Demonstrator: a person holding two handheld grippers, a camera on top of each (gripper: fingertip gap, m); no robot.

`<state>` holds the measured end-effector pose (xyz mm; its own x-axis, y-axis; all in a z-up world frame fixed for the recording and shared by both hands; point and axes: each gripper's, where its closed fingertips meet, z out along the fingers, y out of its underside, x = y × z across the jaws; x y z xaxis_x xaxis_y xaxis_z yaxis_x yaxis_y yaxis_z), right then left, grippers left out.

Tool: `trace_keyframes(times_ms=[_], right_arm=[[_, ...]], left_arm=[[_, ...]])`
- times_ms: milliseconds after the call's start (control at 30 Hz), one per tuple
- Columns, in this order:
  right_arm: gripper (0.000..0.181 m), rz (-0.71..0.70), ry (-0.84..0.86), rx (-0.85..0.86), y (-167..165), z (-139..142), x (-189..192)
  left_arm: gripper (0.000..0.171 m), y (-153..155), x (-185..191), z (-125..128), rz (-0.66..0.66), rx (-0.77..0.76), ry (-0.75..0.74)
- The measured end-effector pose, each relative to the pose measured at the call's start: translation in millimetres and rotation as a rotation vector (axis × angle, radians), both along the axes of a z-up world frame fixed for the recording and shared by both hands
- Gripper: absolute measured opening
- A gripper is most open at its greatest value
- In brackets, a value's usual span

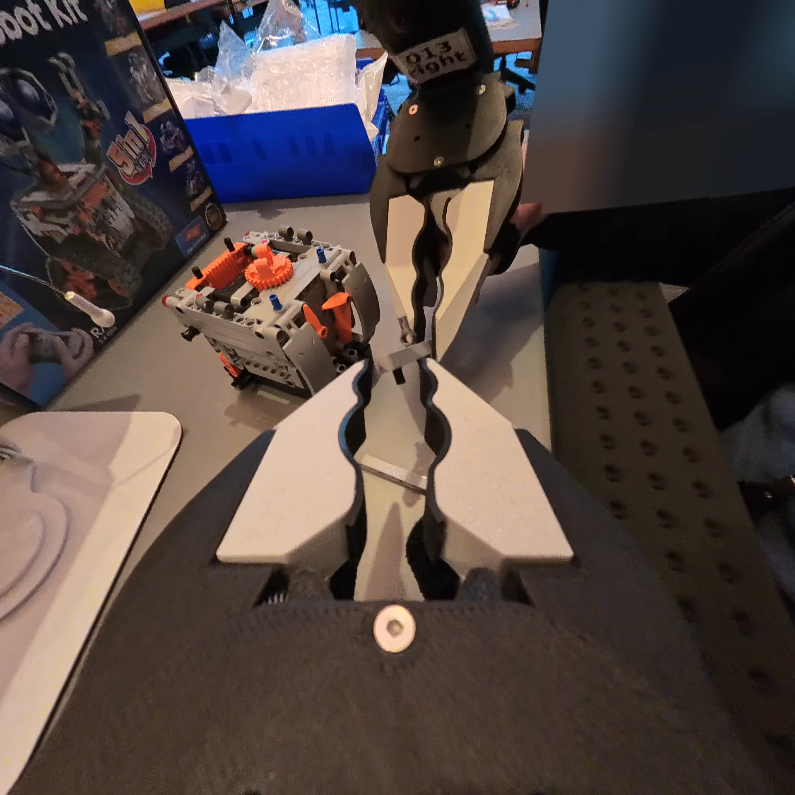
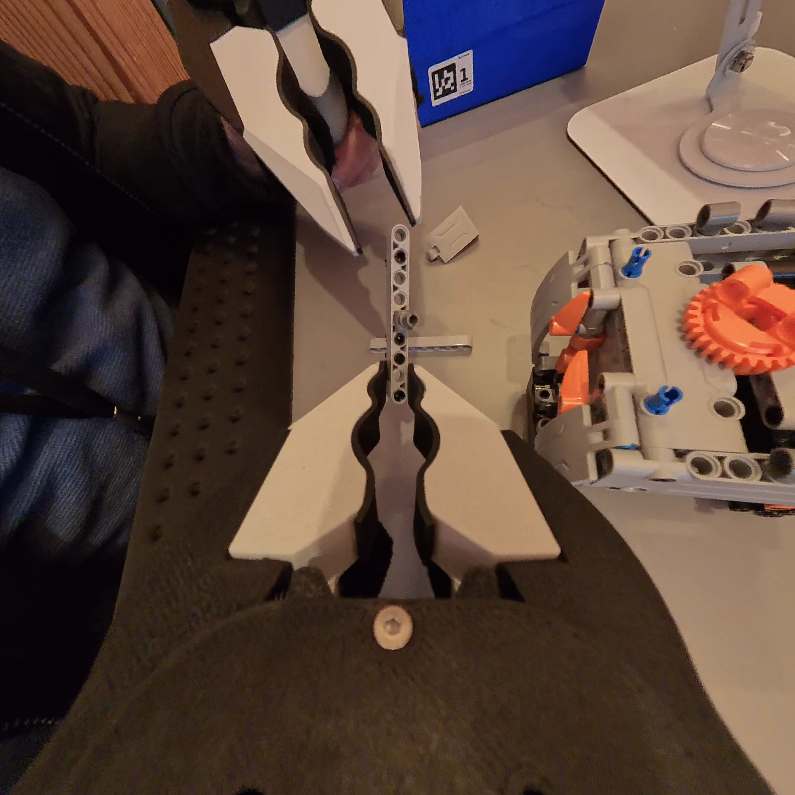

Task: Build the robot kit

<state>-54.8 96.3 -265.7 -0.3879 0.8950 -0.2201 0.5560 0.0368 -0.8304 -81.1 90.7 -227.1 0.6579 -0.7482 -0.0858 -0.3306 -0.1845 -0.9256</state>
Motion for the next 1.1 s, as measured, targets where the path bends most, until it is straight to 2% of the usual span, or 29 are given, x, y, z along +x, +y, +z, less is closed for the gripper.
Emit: trace_keyframes(times_ms=[300,500,667,900,1100], right_arm=[[0.006,0.036,-0.038,0.062,-5,-10,3],[0.006,0.019,0.006,0.057,-1,-3,5],[0.007,-0.016,0.094,0.104,5,9,2],[0.02,-0.076,0.143,0.337,14,9,-4],[0.011,-0.088,0.128,0.532,17,2,-6]], left_arm=[[0.009,-1,8,-16,-0.036,-0.082,0.008],[0.008,1,7,-16,-0.022,-0.15,-0.078],[0.007,5,4,-9,-0.007,-0.218,-0.224],[0.005,9,0,-4,0.005,-0.269,-0.34],[0.005,9,2,-3,-0.01,-0.313,-0.405]])
